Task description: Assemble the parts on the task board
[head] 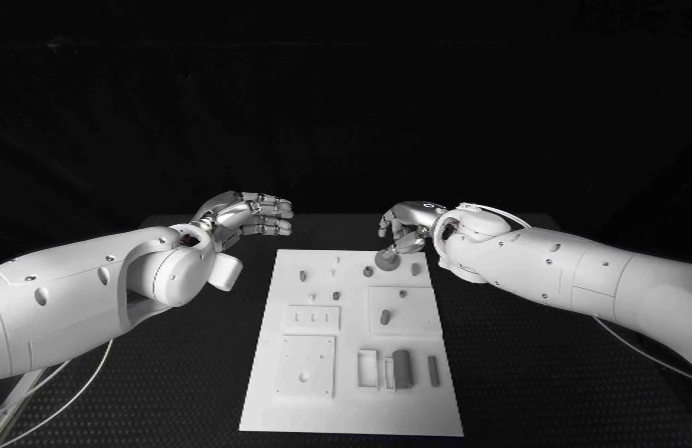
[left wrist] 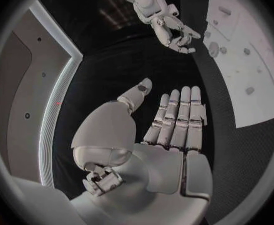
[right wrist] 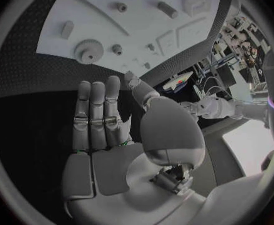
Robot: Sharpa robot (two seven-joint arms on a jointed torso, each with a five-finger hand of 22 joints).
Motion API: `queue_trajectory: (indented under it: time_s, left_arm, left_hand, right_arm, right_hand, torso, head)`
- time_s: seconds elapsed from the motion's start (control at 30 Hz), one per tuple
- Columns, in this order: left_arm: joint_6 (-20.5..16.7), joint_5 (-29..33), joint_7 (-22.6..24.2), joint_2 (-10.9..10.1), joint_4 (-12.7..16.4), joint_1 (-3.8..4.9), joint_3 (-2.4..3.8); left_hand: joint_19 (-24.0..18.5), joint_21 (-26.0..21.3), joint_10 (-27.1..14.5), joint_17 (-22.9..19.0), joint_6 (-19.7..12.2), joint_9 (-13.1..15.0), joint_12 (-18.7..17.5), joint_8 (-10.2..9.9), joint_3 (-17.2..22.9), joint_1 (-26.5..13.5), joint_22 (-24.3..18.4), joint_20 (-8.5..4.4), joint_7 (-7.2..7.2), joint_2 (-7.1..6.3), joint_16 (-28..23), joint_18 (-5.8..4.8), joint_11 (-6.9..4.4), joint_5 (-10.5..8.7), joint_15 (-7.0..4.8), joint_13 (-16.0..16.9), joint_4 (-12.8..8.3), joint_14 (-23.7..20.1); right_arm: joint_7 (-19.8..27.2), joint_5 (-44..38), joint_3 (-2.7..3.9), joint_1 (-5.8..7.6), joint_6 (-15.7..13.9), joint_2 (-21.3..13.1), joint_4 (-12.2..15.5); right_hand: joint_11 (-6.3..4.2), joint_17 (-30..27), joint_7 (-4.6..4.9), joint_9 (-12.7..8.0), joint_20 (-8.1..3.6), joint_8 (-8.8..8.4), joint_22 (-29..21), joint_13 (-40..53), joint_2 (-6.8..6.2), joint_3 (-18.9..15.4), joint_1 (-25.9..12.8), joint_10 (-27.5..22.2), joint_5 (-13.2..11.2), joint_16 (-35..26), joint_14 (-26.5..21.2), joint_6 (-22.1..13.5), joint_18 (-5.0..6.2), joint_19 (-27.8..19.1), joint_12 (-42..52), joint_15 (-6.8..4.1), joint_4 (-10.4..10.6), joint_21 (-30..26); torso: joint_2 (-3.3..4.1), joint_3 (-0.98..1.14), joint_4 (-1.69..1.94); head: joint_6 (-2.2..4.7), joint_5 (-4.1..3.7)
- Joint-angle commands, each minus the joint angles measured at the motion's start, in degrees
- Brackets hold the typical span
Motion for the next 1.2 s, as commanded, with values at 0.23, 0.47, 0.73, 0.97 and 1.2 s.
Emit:
queue_trajectory:
  time_s: [0.23,0.47,0.73,0.97,1.2]
  left_arm:
    - [1.07,-0.36,0.73,0.47,0.04,-0.03,0.02]
    - [1.10,-0.33,0.57,0.63,-0.12,-0.06,0.02]
    - [1.43,-0.28,0.31,0.62,-0.50,-0.06,0.02]
    - [1.67,-0.10,0.14,0.66,-0.91,-0.17,0.02]
    - [1.63,-0.10,0.09,0.50,-0.80,-0.17,0.02]
  left_hand:
    - [-0.24,-0.13,0.43,-0.11,0.32,-0.17,-0.31,-0.27,-0.16,-0.29,0.03,0.29,0.35,-0.13,-0.46,-0.23,0.14,0.27,0.30,-0.14,0.17,-0.31]
    - [-0.32,-0.17,0.54,-0.10,0.36,-0.31,-0.51,-0.39,-0.34,-0.64,0.07,0.35,0.42,-0.01,-0.65,-0.25,0.16,0.26,0.36,-0.25,0.30,-0.33]
    - [-0.34,-0.18,0.59,-0.07,0.36,-0.43,-0.69,-0.50,-0.60,-1.06,0.12,0.35,0.45,0.01,-0.76,-0.23,0.18,0.20,0.37,-0.33,0.35,-0.28]
    - [-0.34,-0.18,0.60,-0.04,0.35,-0.49,-0.82,-0.57,-0.74,-1.27,0.16,0.36,0.47,0.03,-0.82,-0.22,0.19,0.18,0.37,-0.37,0.37,-0.24]
    - [-0.34,-0.17,0.62,-0.02,0.34,-0.53,-0.88,-0.60,-0.79,-1.34,0.17,0.35,0.48,0.05,-0.85,-0.20,0.19,0.17,0.36,-0.39,0.36,-0.21]
  right_arm:
    - [-2.21,-5.22,0.06,-0.78,0.82,1.65,-0.74]
    - [-2.42,-5.80,0.07,-1.21,1.45,2.09,-1.00]
    - [-2.89,-6.39,0.07,-1.71,1.98,2.28,-1.55]
    - [-3.05,-6.81,0.07,-1.82,2.24,2.43,-1.38]
    - [-3.28,-7.24,0.07,-2.05,2.52,2.55,-1.63]
  right_hand:
    - [0.69,7.52,0.53,0.30,-2.98,-1.66,1.73,16.02,0.30,1.19,-0.77,-6.85,-0.08,15.55,-0.21,0.66,0.33,1.22,19.37,-0.02,0.18,13.35]
    - [0.90,7.48,0.69,0.26,-3.21,-2.30,1.69,16.67,0.29,1.68,-1.05,-6.59,-0.05,16.94,0.00,0.03,0.33,1.13,20.77,0.20,0.19,15.15]
    - [1.12,7.48,0.91,0.33,-3.79,-2.61,1.60,17.57,0.47,2.35,-1.53,-6.37,-0.04,19.24,0.36,0.37,0.33,1.30,22.85,0.37,0.17,17.75]
    - [1.10,7.29,0.88,0.43,-3.99,-2.66,1.54,17.71,0.43,2.65,-1.69,-6.34,-0.04,19.98,0.37,0.66,0.33,1.24,23.43,0.36,0.17,18.66]
    - [0.95,7.05,0.72,0.63,-4.19,-2.51,1.50,17.76,0.63,2.94,-1.80,-6.11,-0.04,20.68,0.49,1.29,0.33,1.32,23.96,0.22,0.16,19.52]
  torso:
    - [2.03,-0.31,1.29]
    - [2.92,-0.53,1.87]
    - [3.69,-0.85,2.35]
    - [4.28,-0.95,2.38]
    - [4.79,-0.94,2.64]
  head:
    - [0.13,-0.96]
    - [-0.25,-1.30]
    - [-0.41,-2.13]
    - [-0.11,-2.33]
    - [0.03,-2.29]
